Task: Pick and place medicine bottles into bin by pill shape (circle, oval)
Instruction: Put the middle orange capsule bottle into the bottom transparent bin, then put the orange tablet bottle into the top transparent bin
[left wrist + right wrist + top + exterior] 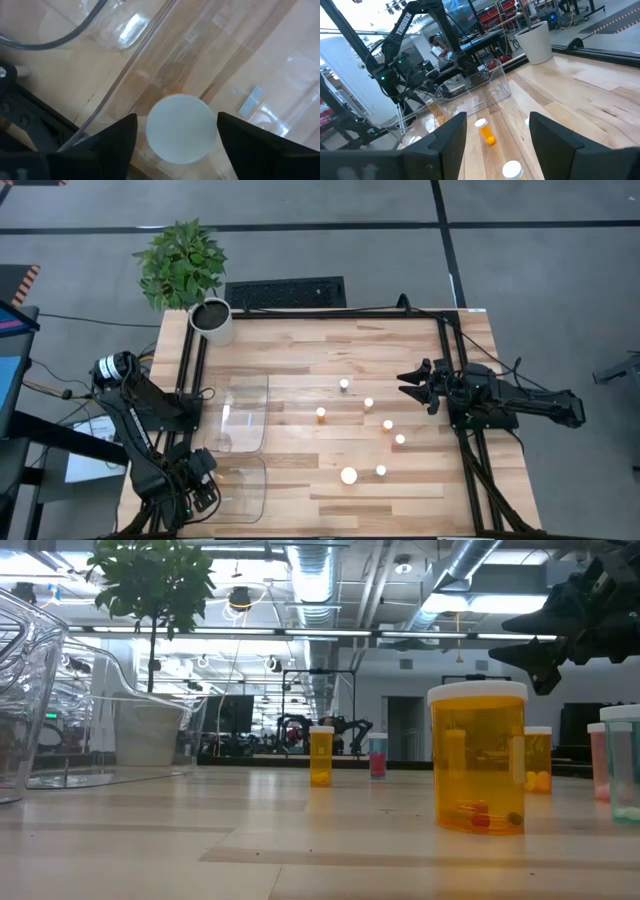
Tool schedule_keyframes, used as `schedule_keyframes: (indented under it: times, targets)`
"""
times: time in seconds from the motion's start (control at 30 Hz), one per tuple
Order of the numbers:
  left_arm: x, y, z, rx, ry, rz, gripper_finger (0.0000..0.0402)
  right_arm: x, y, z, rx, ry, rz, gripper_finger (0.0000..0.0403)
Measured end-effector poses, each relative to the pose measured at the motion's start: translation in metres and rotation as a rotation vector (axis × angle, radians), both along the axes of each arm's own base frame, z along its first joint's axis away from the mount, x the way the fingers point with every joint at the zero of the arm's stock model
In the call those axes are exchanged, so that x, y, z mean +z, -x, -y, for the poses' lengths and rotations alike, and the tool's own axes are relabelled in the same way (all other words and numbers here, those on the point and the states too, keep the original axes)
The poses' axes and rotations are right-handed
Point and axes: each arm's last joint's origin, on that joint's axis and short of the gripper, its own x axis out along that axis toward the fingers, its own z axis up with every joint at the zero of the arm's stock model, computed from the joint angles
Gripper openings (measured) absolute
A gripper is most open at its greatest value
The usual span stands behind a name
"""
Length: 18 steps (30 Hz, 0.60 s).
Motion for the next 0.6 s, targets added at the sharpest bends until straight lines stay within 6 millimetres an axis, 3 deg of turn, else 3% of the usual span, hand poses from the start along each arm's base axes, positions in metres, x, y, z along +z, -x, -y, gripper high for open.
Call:
schedule_keyframes:
  times: [0.27, 0.47, 0.6]
  targets:
    - [0.014, -0.005, 0.007, -0.007, 0.045, 0.025, 0.0292, 0.000, 0.000, 0.000, 0.000, 0.000, 0.000, 0.0225]
    - [0.052, -0.021, 0.015, -0.014, 0.086, 0.114, 0.0293, 0.000, 0.000, 0.000, 0.000, 0.000, 0.000, 0.0225]
    - [0.084, -0.044, 0.009, -0.029, 0.010, 0.308, 0.0293, 0.000, 0.000, 0.000, 0.000, 0.000, 0.000, 0.0225]
